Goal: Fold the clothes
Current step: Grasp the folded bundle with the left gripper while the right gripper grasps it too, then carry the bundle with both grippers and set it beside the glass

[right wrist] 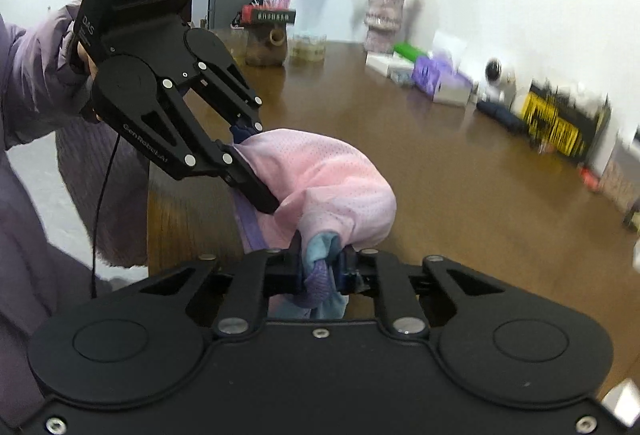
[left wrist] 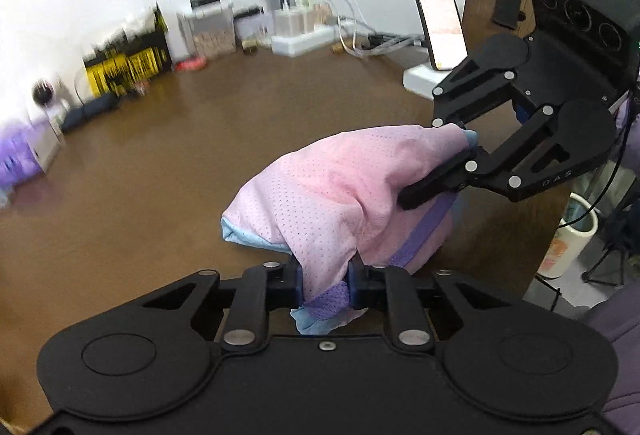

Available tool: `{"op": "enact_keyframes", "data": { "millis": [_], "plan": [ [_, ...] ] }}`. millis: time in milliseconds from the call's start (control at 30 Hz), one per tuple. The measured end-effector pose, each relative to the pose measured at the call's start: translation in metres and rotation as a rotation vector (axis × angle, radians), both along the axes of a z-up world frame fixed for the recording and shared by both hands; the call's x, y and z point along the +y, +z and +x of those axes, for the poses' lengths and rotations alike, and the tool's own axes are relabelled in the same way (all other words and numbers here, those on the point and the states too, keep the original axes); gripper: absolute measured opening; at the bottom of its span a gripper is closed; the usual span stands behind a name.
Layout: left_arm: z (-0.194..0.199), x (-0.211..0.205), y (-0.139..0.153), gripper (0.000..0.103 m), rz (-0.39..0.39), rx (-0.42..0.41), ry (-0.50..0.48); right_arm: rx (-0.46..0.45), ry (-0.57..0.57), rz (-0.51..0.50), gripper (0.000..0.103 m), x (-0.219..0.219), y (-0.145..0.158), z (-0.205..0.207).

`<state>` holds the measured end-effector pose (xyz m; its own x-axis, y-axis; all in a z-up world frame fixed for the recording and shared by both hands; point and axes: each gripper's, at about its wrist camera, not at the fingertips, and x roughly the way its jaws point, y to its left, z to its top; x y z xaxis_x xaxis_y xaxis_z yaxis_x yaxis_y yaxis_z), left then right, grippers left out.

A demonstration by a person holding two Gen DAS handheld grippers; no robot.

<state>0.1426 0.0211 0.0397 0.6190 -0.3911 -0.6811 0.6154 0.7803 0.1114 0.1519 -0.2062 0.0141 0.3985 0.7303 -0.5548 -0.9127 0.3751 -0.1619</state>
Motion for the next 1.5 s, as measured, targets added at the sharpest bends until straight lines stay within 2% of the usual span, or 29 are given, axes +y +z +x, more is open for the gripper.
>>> {"op": "enact_keyframes", "data": {
  "millis": [100,233,267,333,400,467,600,767,867,900,933,1100,1133,1167,1200,1233,1267,1300,1367,1500],
  "plan": [
    [0.005,0.010,0.028,0.019,0.020,-0.057,0.011,-0.074,0.019,-0.016,0.017,0.021,0.032,0.005],
    [0.016,0.036,0.086,0.019,0.064,-0.156,0.029,-0.157,0.046,-0.010,0.017,0.053,0.079,0.017],
    [0.020,0.042,0.097,0.019,0.068,-0.174,0.042,-0.166,0.049,-0.008,0.017,0.056,0.084,0.018],
    [0.029,0.057,0.119,0.019,0.064,-0.198,0.074,-0.200,0.063,0.009,0.017,0.078,0.113,0.032],
    [0.034,0.067,0.130,0.019,0.061,-0.211,0.102,-0.210,0.073,0.022,0.017,0.099,0.131,0.048],
    [0.052,0.097,0.150,0.019,0.051,-0.237,0.184,-0.212,0.087,0.036,0.017,0.122,0.146,0.068],
    [0.077,0.137,0.163,0.019,0.052,-0.240,0.281,-0.196,0.094,0.054,0.017,0.170,0.155,0.111],
    [0.141,0.195,0.150,0.019,0.153,-0.208,0.456,-0.158,0.088,0.074,0.017,0.239,0.134,0.164],
    [0.175,0.215,0.122,0.020,0.208,-0.136,0.528,-0.098,0.064,0.035,0.017,0.295,0.091,0.206],
    [0.181,0.220,0.115,0.020,0.214,-0.116,0.537,-0.077,0.059,0.024,0.017,0.306,0.078,0.213],
    [0.198,0.228,0.090,0.020,0.238,-0.051,0.565,-0.056,0.056,0.013,0.017,0.315,0.065,0.220],
    [0.219,0.242,0.033,0.020,0.302,0.093,0.608,0.063,0.052,-0.046,0.017,0.351,-0.009,0.246],
    [0.219,0.245,0.026,0.025,0.314,0.113,0.616,0.072,0.052,-0.047,0.017,0.353,-0.018,0.249],
    [0.224,0.246,0.016,0.043,0.350,0.146,0.634,0.081,0.052,-0.047,0.027,0.354,-0.026,0.251],
    [0.221,0.250,0.013,0.057,0.373,0.144,0.637,0.075,0.042,-0.061,0.040,0.355,-0.032,0.251],
    [0.218,0.255,0.009,0.085,0.396,0.139,0.638,0.066,0.029,-0.077,0.072,0.355,-0.036,0.251],
    [0.214,0.256,0.010,0.099,0.444,0.089,0.656,0.017,0.012,-0.073,0.090,0.353,-0.038,0.248],
    [0.210,0.257,0.015,0.100,0.457,0.047,0.667,-0.040,-0.007,-0.064,0.091,0.350,-0.039,0.244],
    [0.210,0.255,0.021,0.100,0.430,0.051,0.671,-0.069,-0.021,-0.054,0.091,0.338,-0.036,0.241],
    [0.200,0.245,0.050,0.100,0.383,-0.022,0.722,-0.047,-0.077,-0.011,0.091,0.305,-0.016,0.238]
  ]
}}
